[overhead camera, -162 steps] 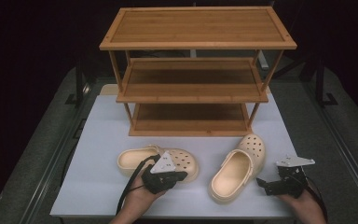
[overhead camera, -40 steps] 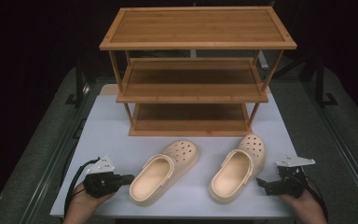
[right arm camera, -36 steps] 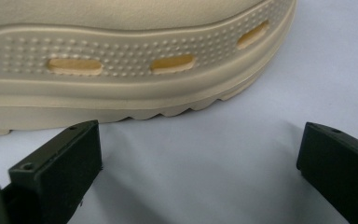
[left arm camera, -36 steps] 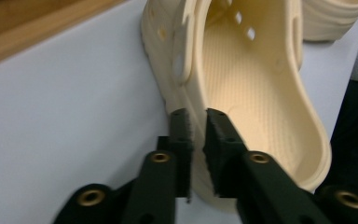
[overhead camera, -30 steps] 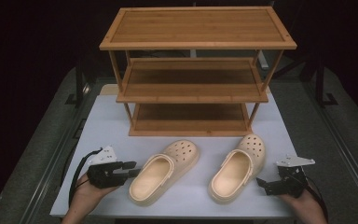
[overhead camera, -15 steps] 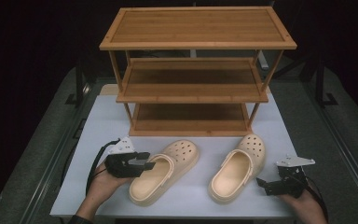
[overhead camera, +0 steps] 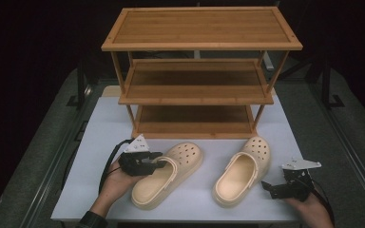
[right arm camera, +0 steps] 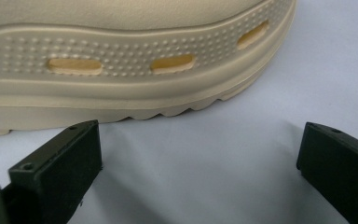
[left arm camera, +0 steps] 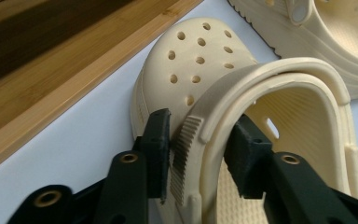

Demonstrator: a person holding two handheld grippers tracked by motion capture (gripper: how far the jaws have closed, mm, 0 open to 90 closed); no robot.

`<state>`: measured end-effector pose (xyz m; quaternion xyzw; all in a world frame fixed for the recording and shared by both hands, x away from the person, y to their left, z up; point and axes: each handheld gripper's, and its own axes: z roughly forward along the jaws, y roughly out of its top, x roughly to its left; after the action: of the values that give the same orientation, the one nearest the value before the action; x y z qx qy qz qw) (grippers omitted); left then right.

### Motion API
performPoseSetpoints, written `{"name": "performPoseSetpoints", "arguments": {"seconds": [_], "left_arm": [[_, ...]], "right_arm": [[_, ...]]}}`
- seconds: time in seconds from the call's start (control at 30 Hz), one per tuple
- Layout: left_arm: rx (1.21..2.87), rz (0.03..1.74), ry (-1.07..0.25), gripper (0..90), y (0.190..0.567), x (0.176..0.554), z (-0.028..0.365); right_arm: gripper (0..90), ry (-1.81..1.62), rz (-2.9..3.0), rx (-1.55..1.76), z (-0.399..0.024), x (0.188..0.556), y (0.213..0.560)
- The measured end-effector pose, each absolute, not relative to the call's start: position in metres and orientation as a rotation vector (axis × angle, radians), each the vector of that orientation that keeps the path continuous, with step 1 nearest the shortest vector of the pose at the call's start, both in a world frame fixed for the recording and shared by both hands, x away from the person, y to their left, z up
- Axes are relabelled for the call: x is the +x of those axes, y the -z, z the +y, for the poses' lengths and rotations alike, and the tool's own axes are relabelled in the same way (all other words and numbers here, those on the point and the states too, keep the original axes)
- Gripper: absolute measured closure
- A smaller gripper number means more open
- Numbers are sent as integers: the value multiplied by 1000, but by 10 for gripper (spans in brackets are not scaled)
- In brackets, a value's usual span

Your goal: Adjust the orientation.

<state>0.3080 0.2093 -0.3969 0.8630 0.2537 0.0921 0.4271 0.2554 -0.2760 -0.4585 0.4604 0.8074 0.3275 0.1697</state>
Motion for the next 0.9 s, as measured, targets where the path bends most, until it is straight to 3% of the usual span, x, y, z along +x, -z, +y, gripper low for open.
{"name": "performPoseSetpoints", "arguments": {"seconds": [0.4,0.9], "left_arm": [[2195,623,-330,744,391,303,209],[2166,715,-416,749,380,294,250]], "right_arm": [[0,-930,2295,1308,-276,255,459],[0,-931,2294,1308,-276,256,458]]}}
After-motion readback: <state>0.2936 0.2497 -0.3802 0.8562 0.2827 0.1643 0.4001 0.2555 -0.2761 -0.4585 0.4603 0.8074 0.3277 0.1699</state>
